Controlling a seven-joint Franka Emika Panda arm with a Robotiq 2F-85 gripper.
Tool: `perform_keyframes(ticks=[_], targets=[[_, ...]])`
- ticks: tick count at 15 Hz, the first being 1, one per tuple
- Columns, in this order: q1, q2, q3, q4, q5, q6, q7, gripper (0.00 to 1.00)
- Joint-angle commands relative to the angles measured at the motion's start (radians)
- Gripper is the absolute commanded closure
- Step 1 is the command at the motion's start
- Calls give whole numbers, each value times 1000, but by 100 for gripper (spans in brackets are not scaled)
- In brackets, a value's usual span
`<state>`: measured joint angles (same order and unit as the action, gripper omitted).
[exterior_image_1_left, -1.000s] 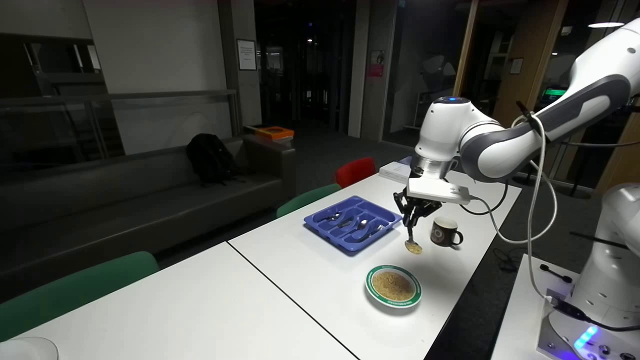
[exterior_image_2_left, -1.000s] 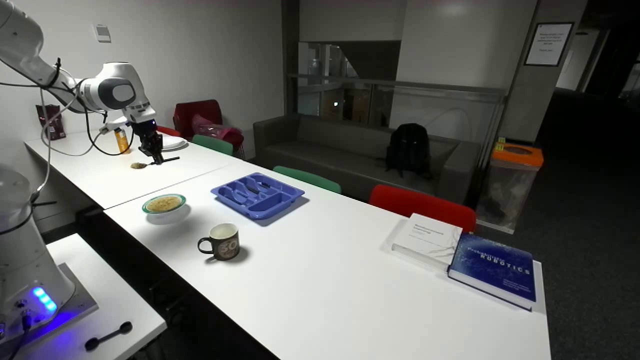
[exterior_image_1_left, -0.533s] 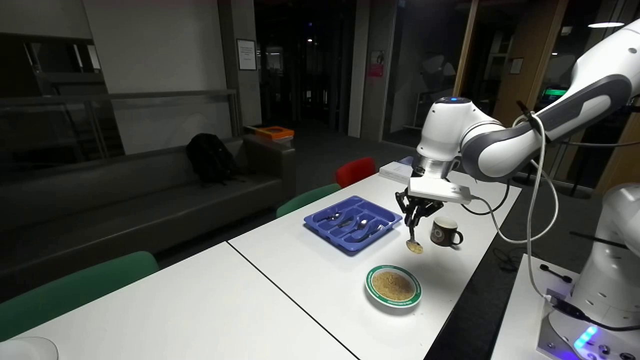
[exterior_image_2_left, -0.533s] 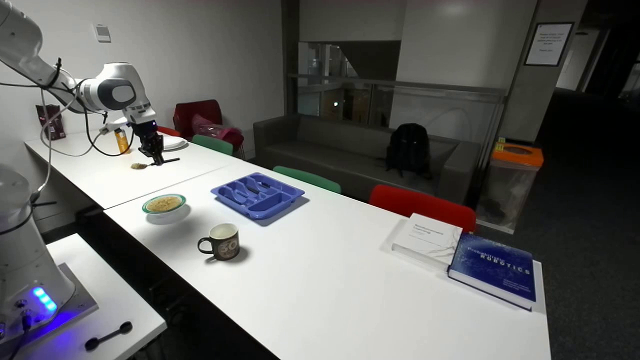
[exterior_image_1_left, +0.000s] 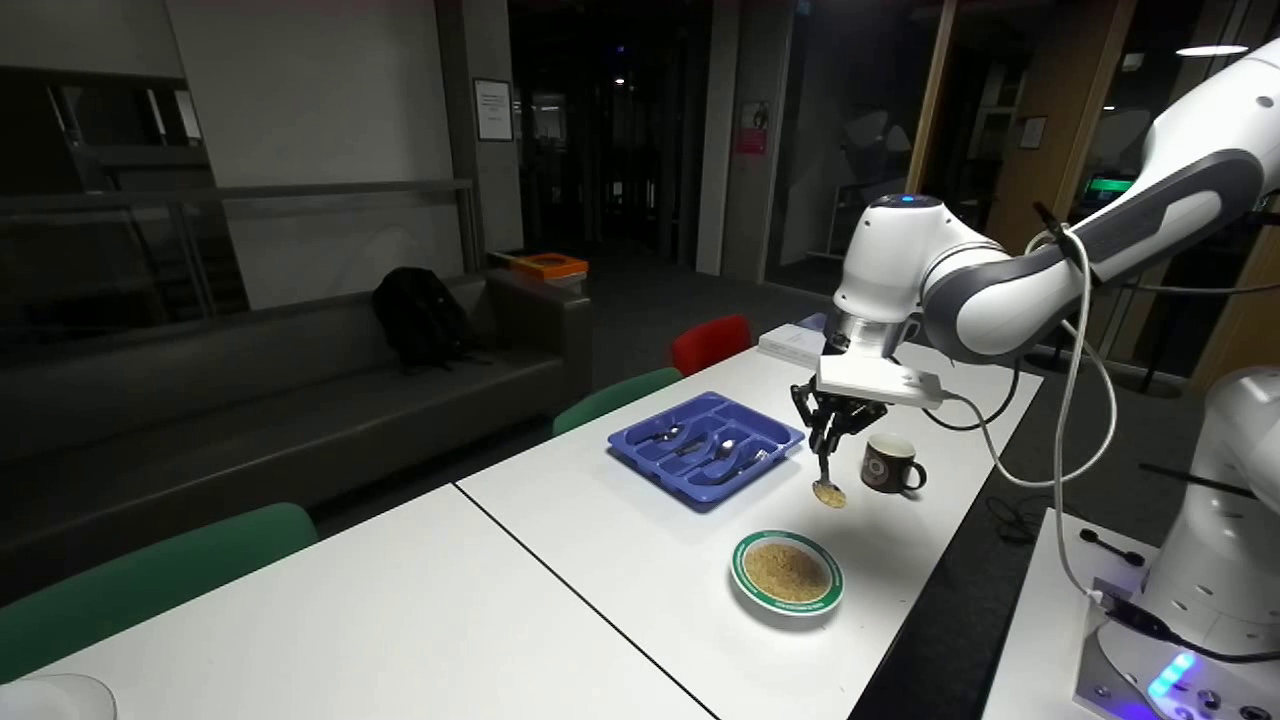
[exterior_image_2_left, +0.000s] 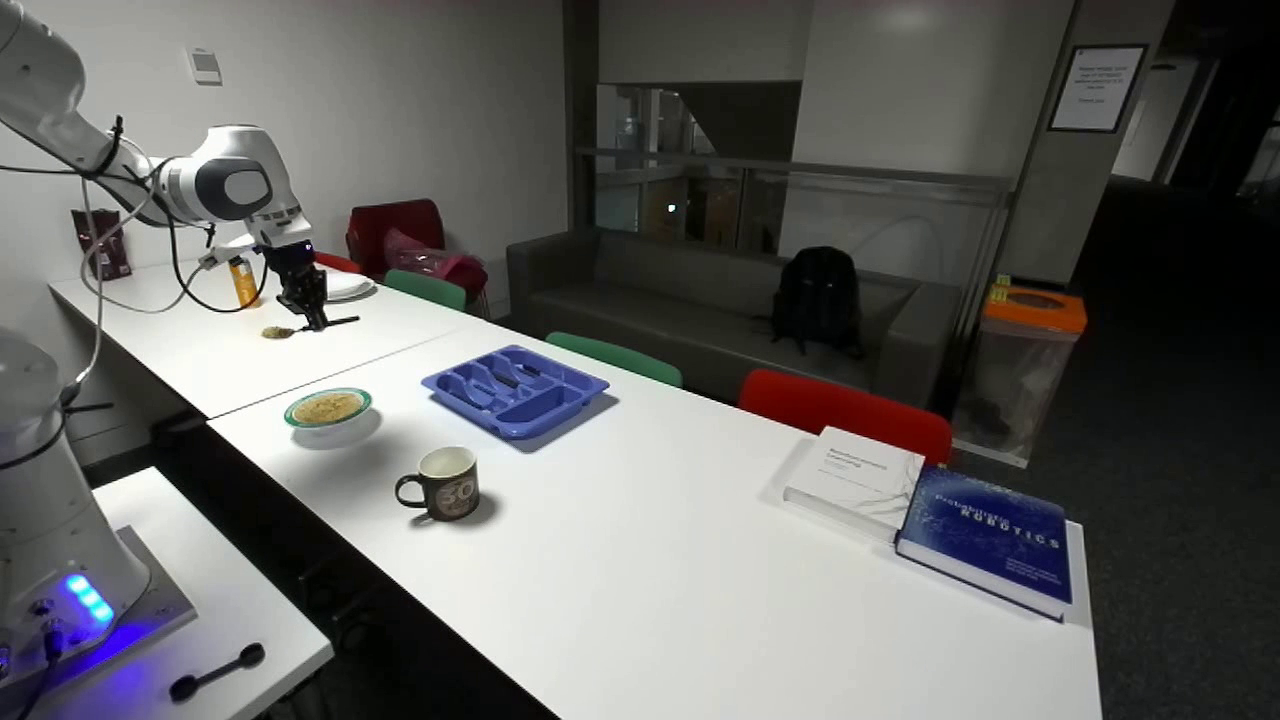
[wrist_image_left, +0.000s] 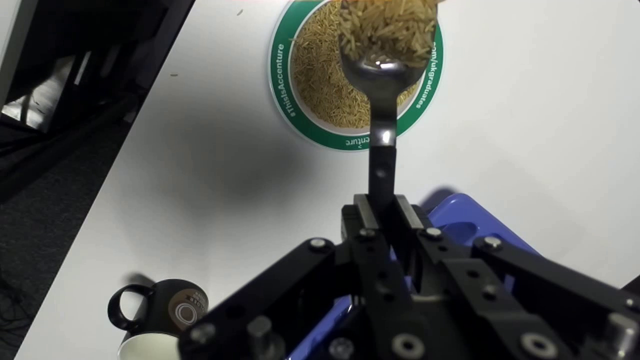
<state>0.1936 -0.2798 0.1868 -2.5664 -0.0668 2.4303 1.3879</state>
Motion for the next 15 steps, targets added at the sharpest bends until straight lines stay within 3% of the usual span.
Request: perform_keyframes(ticks=[1, 3, 4, 15], targets=[[-28, -3, 28, 1, 14, -2, -11, 87], [-28, -2, 28, 1, 14, -2, -11, 87], [-28, -3, 28, 1, 14, -2, -11, 97], [-80, -22, 56, -12, -26, 48, 166, 97]])
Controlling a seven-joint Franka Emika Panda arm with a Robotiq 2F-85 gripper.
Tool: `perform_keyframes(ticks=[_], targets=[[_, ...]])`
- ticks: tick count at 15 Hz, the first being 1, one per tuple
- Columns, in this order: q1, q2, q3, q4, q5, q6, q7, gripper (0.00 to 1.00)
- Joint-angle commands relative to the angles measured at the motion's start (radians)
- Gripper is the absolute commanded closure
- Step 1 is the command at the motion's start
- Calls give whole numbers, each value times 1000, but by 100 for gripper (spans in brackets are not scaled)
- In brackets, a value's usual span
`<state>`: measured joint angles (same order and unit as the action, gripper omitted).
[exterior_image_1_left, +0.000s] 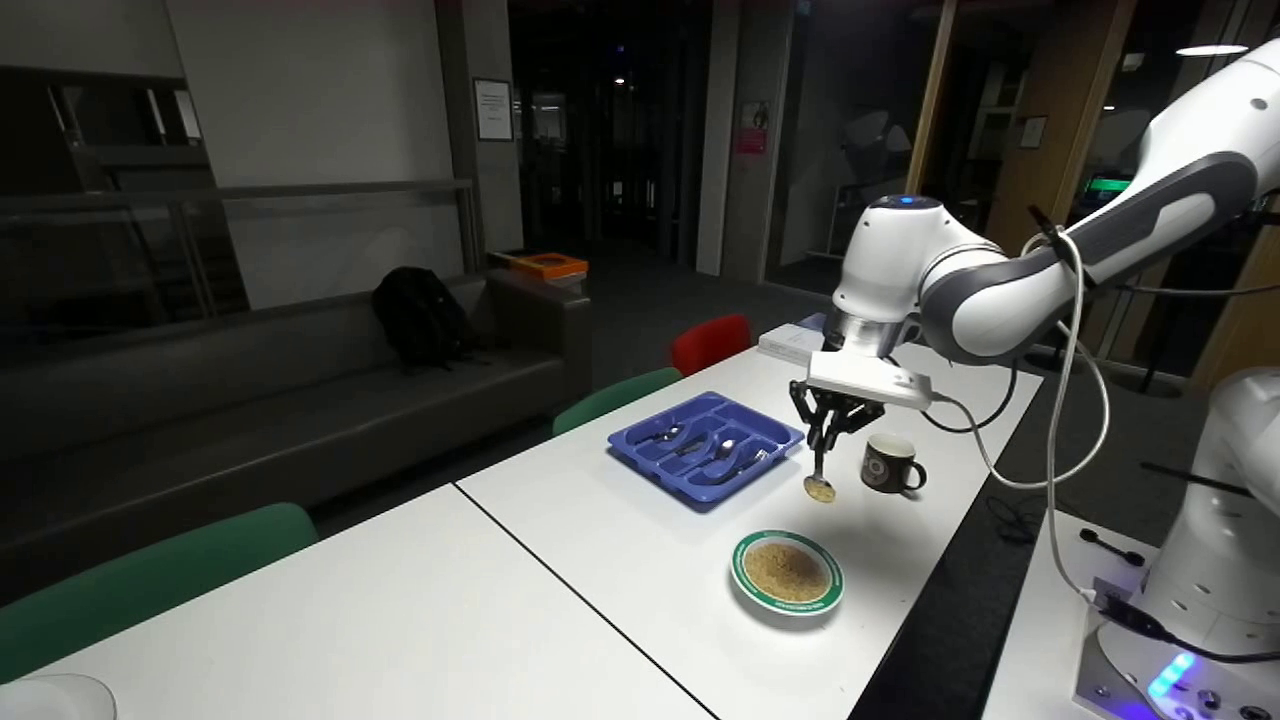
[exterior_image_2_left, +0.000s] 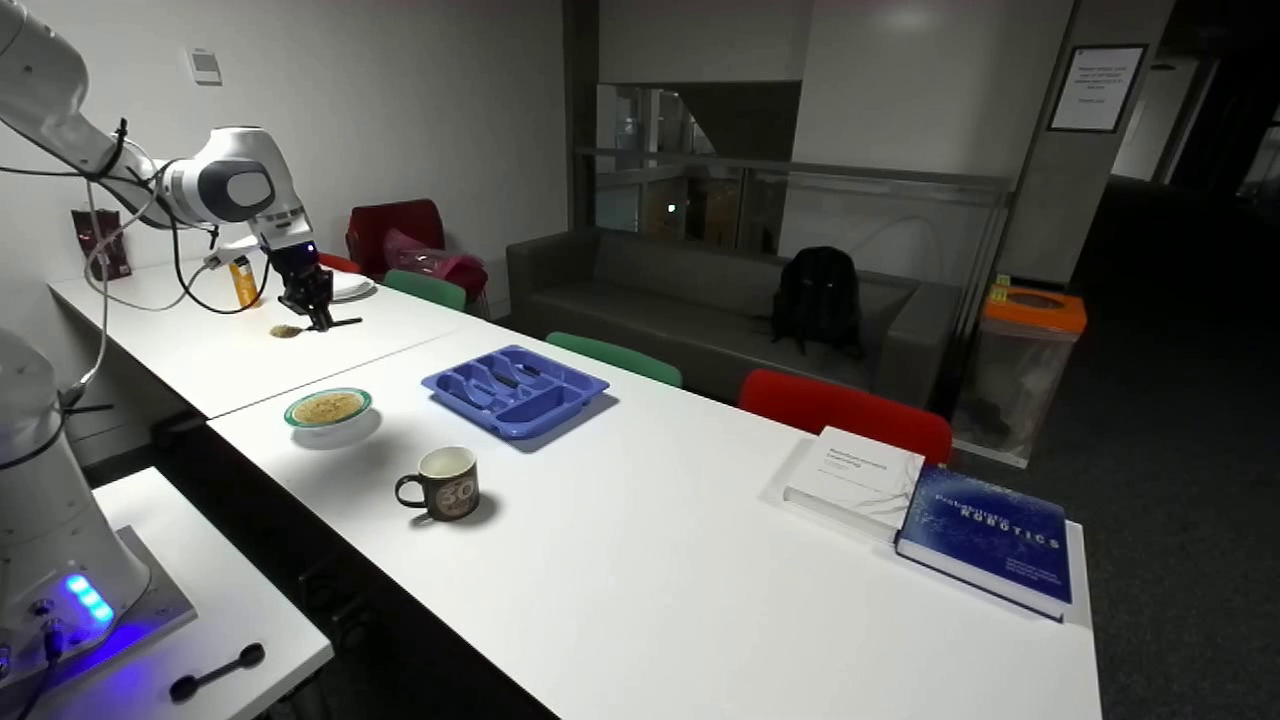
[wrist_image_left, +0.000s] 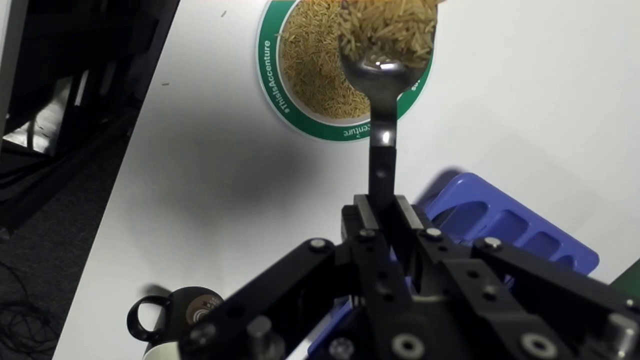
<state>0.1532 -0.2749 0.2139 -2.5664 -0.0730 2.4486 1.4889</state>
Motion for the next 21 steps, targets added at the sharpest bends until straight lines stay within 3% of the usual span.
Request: perform_keyframes(ticks=[1, 21], targets=[[-44, -30, 32, -14, -24, 35, 84, 97], [-104, -3, 15, 17, -31, -128, 217, 97]])
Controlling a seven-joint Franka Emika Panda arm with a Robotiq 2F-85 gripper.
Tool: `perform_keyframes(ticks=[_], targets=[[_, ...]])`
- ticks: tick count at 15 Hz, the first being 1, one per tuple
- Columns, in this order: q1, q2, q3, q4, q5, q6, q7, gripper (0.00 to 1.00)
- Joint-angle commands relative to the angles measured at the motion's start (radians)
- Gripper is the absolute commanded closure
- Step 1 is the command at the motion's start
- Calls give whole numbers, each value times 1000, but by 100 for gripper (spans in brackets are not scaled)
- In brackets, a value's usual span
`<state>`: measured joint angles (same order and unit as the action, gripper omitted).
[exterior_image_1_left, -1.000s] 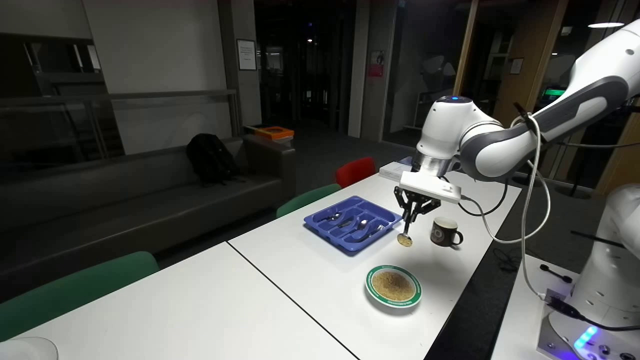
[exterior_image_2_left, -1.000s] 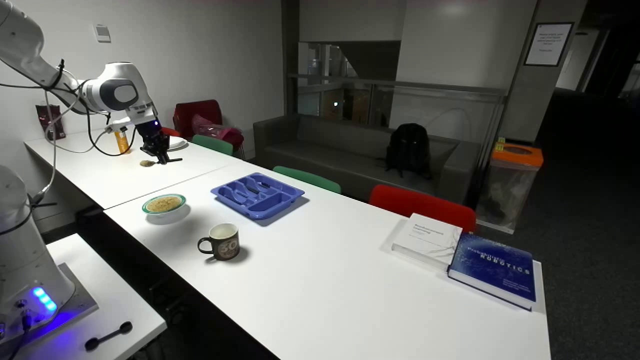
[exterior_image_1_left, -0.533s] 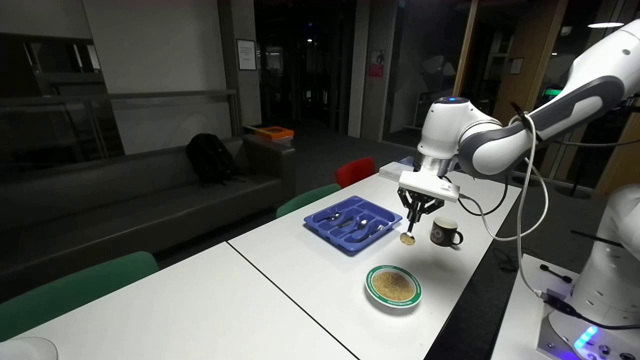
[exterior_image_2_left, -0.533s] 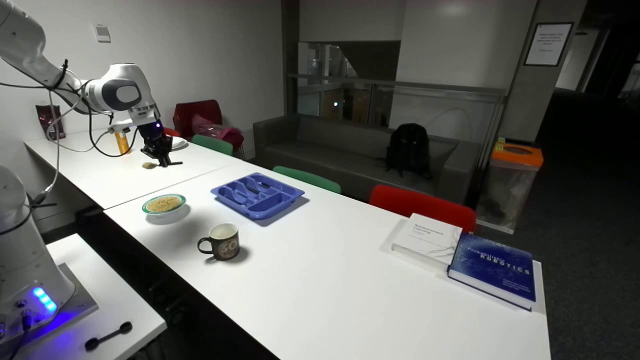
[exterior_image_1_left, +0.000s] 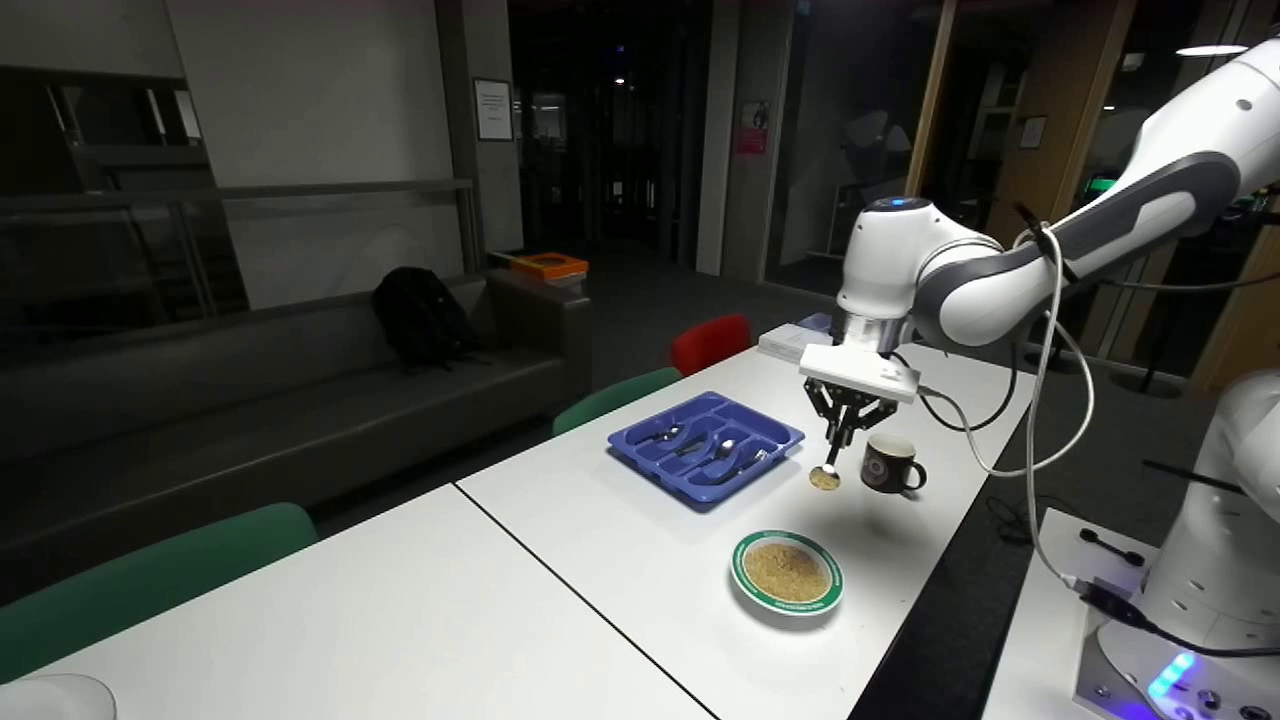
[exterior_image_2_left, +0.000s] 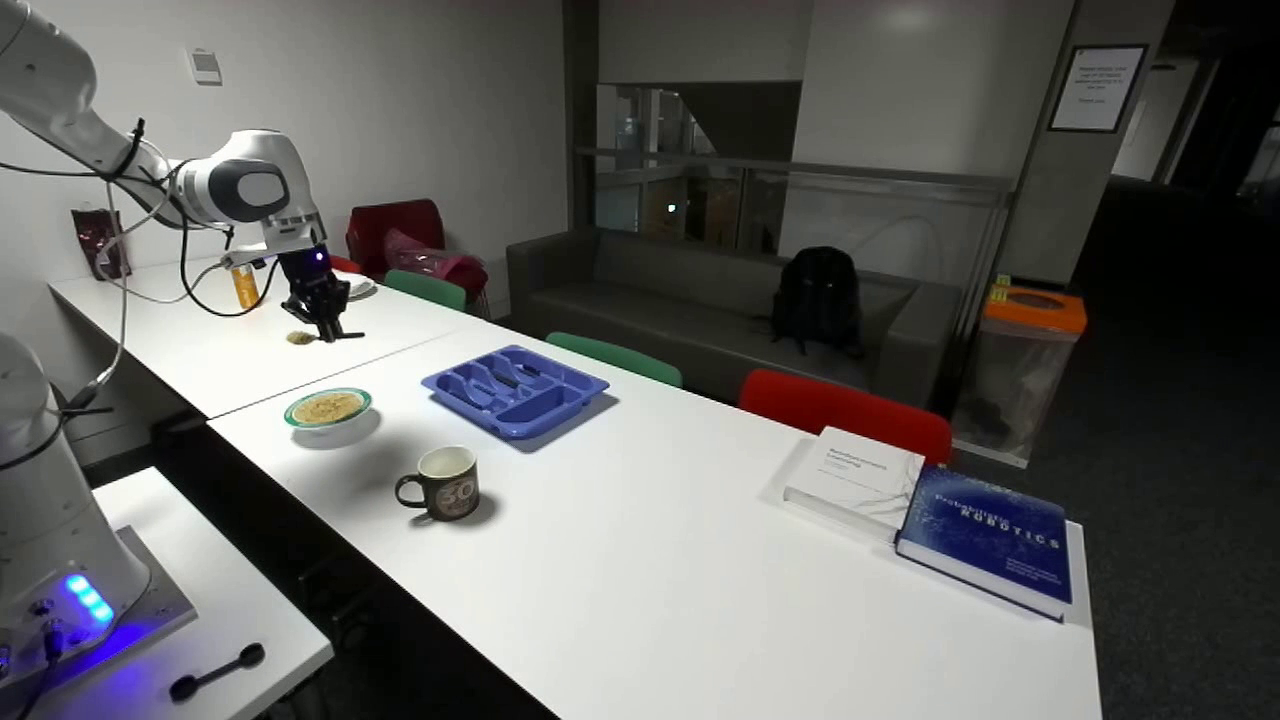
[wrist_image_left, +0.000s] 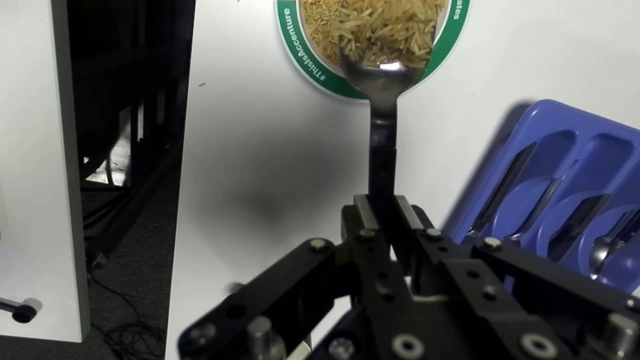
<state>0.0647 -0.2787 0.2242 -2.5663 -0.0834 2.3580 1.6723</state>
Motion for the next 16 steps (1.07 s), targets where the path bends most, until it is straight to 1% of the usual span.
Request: perform_keyframes(ticks=[1, 10, 16], targets=[[-16, 6, 4, 21, -21, -39, 37, 97], [-12, 37, -8, 41, -2, -37, 35, 97], [-15, 26, -44, 38, 21, -37, 19, 97]])
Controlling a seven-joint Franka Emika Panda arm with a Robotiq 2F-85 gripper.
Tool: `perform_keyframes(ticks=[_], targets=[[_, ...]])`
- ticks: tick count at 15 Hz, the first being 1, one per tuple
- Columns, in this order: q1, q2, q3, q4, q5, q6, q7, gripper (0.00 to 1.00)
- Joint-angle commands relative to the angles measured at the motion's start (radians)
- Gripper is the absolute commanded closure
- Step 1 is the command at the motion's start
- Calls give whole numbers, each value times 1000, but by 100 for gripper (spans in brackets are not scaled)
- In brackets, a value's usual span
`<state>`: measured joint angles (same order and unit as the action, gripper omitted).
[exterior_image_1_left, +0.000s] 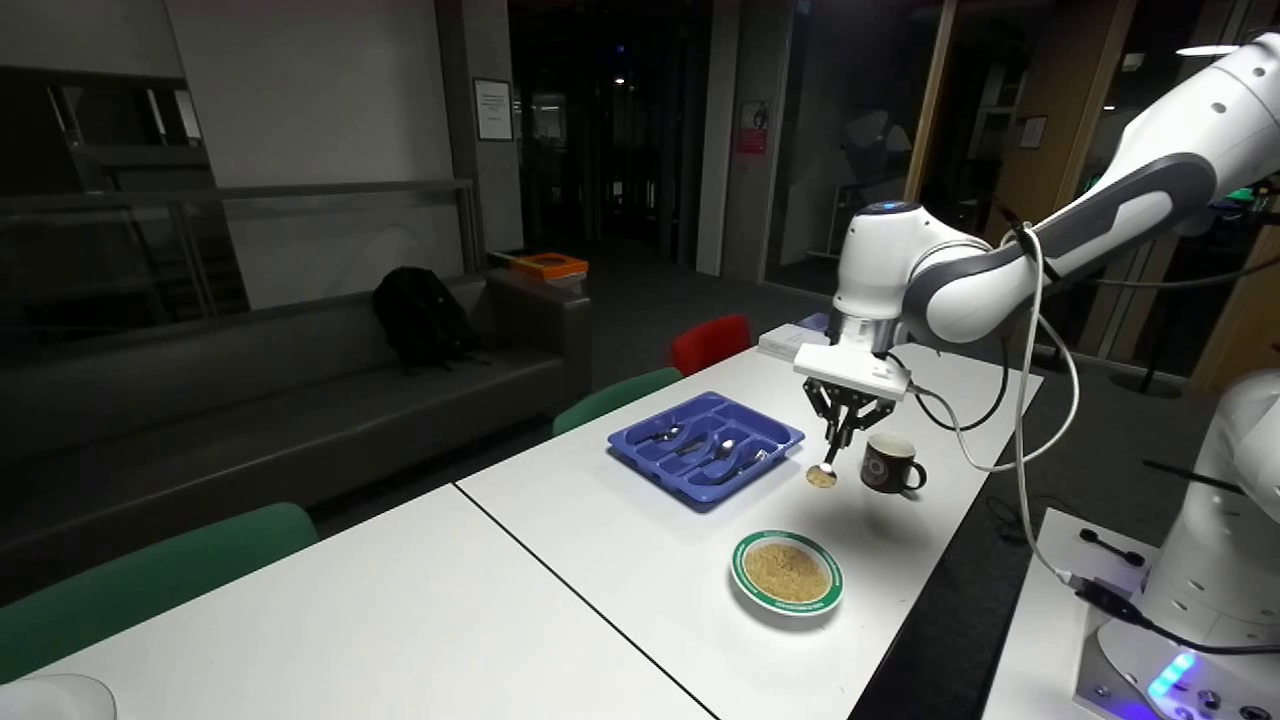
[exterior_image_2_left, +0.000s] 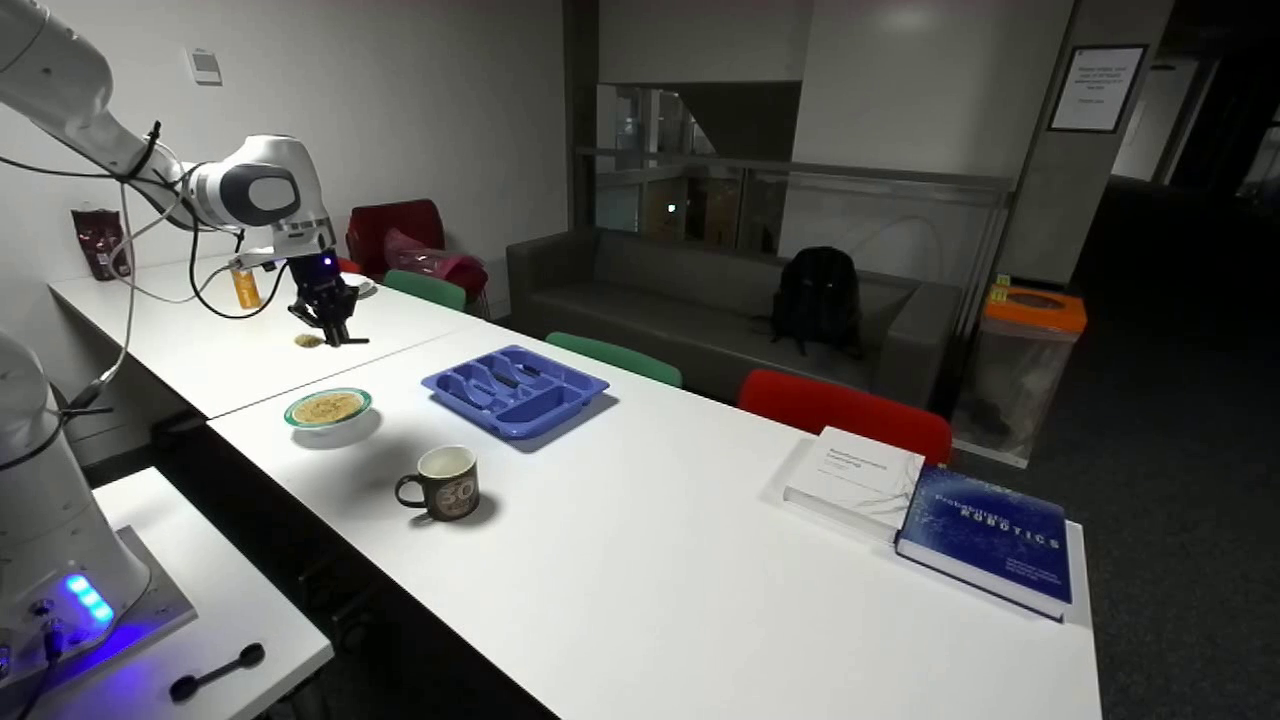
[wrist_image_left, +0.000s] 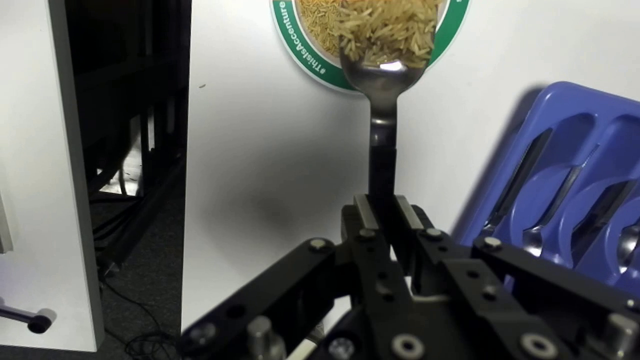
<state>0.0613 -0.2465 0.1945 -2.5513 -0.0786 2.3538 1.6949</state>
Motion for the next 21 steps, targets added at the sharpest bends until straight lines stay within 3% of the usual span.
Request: perform_keyframes(ticks=[1, 21], targets=[[-13, -7, -20, 22, 18, -32, -4, 97], [-11, 62, 18, 53, -32, 4, 103, 97]])
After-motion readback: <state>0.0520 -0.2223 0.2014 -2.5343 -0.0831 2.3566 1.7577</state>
